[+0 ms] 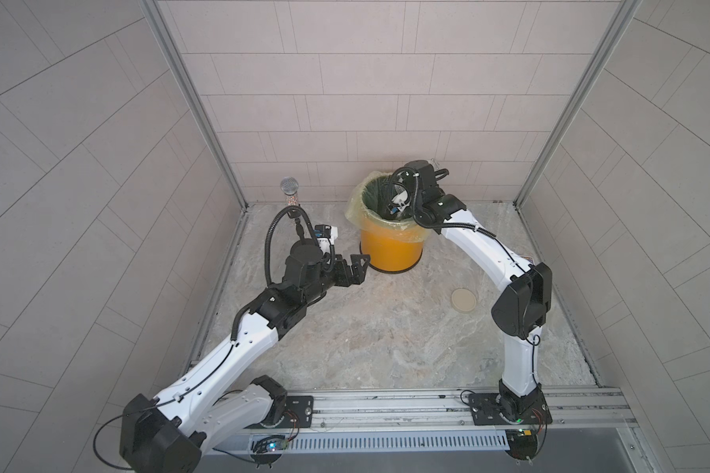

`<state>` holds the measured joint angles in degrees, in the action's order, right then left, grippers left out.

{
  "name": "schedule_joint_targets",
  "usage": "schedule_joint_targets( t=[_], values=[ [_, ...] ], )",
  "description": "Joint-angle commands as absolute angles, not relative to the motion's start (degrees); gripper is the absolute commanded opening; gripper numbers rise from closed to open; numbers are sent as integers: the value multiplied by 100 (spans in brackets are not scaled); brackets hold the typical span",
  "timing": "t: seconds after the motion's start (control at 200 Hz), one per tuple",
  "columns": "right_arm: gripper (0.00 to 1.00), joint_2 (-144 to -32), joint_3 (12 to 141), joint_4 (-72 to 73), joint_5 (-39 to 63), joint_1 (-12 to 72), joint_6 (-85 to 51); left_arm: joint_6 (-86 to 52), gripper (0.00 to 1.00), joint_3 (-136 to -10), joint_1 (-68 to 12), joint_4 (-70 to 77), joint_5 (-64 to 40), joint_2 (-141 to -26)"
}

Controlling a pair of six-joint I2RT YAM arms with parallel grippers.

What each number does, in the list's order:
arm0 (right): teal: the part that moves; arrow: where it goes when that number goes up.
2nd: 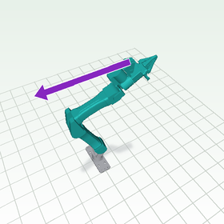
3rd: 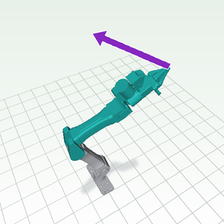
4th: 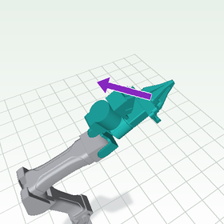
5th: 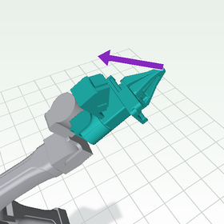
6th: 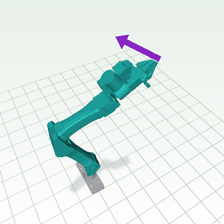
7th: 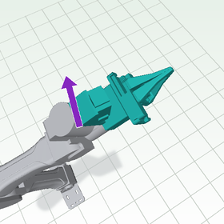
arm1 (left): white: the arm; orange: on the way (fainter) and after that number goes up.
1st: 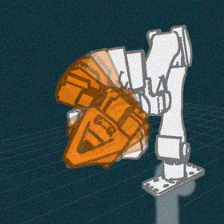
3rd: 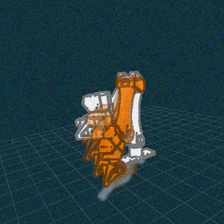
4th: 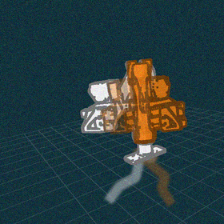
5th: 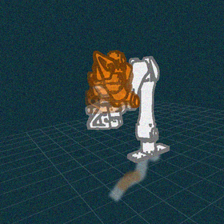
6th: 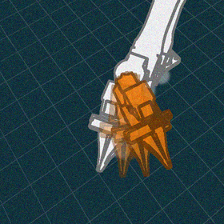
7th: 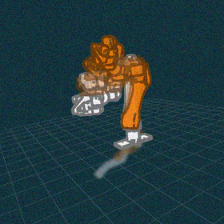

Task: Empty expired oatmeal from jars
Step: Pour the expired oatmeal into the trash bin.

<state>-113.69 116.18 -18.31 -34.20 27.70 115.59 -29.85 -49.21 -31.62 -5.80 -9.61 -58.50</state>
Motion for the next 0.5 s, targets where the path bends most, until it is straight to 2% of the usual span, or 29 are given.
schedule_joint_targets(
  t=[0.0,0.04,0.105,0.175,0.225,0.285,0.42,0.495],
  values=[
    [0,-11155,11956,-1658,-4075,2708,14863,-2971,99,-4920,-3138,-424,-937,-5791],
    [0,-10996,11596,-1309,-3852,2656,15010,-2966,99,-4952,-3138,-437,-936,-5800],
    [0,-10873,11701,-1701,-3641,2749,14859,-2962,99,-4984,-3140,-433,-927,-5825],
    [0,-10920,11511,-1517,-4075,2755,14962,-3014,99,-4997,-3139,-350,-936,-5881],
    [0,-10871,11292,-1305,-4024,2770,15005,-3025,99,-5064,-3138,-365,-989,-5945],
    [0,-10906,11512,-1505,-3972,2875,14973,-3023,99,-5079,-3142,-387,-993,-5964],
    [0,-11263,11912,-1597,-4577,2975,15003,-3059,99,-5045,-3138,-349,-974,-5958],
    [0,-11665,12771,-1873,-4669,3097,14855,-3059,99,-5020,-3138,-429,-971,-5886]
  ],
)
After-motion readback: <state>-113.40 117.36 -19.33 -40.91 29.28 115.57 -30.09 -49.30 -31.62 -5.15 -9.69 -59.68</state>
